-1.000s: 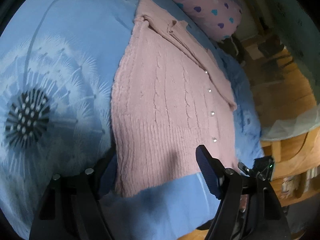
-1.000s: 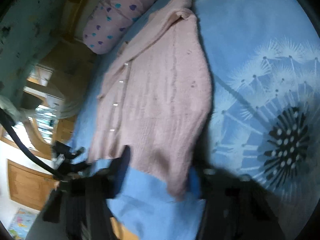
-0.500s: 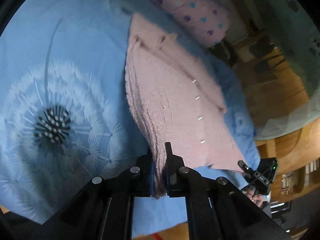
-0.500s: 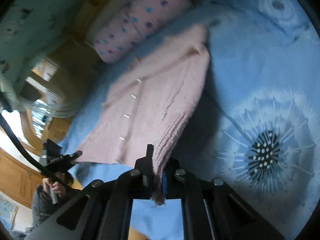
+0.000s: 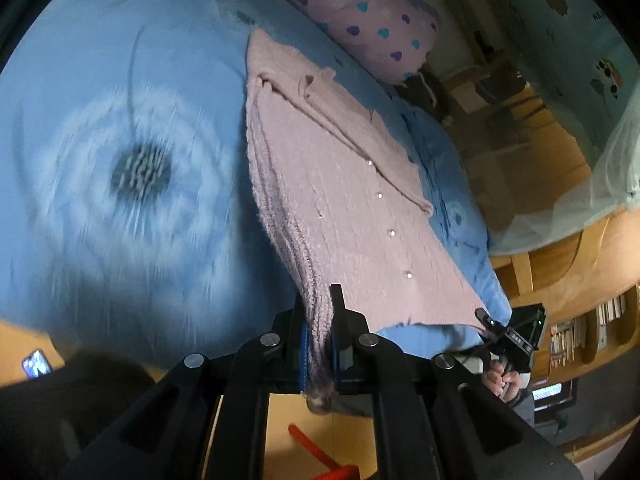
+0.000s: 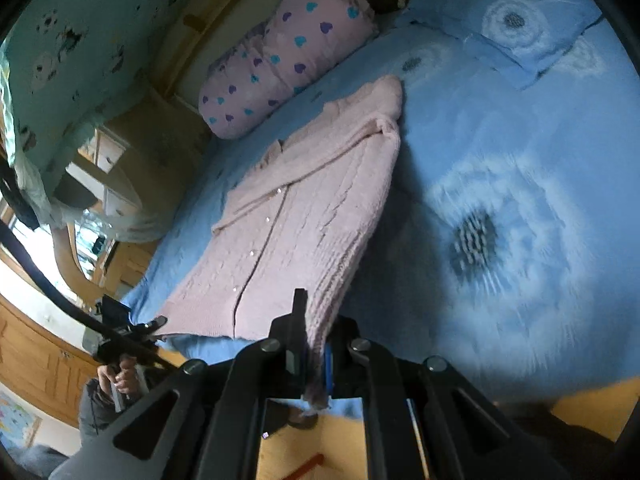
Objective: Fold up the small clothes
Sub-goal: 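Lift the side edge with both tools and fold it over the cardigan body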
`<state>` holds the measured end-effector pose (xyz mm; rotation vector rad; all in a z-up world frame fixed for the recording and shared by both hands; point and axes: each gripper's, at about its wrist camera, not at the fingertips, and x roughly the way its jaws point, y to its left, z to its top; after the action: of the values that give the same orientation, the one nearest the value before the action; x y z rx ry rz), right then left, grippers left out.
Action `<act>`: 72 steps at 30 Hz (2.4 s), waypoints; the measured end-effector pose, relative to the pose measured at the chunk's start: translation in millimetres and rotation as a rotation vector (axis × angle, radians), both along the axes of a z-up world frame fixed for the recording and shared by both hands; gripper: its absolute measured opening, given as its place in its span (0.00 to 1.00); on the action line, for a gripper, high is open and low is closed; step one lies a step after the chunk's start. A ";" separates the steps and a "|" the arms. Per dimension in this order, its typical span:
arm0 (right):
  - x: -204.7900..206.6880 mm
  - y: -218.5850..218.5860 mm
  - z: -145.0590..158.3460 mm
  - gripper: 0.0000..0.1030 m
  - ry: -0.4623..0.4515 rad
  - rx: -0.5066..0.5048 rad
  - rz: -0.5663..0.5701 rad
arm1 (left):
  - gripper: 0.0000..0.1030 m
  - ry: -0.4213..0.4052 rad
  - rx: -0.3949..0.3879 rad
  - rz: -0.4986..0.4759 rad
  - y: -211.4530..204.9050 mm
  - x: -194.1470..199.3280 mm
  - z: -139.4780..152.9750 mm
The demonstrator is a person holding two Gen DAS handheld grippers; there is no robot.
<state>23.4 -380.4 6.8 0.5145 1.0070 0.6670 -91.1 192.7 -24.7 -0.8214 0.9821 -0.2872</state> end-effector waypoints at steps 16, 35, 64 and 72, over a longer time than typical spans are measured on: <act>-45.6 1.6 1.5 0.06 -0.013 -0.046 0.027 | 0.02 -0.027 0.007 0.029 -8.0 -42.6 -0.4; -19.1 19.2 32.5 0.07 -0.114 -0.051 0.017 | 0.02 -0.112 0.007 0.052 -11.9 -8.7 27.4; 183.2 60.5 80.6 0.07 -0.220 0.002 -0.072 | 0.02 -0.251 0.059 0.130 21.8 181.6 91.6; 229.2 64.4 74.9 0.07 -0.183 0.065 -0.108 | 0.02 -0.236 0.020 0.178 37.2 212.3 83.3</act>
<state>252.6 -316.0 81.6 0.5506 0.7826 0.6391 121.3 229.9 58.6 -0.8304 0.6851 -0.2150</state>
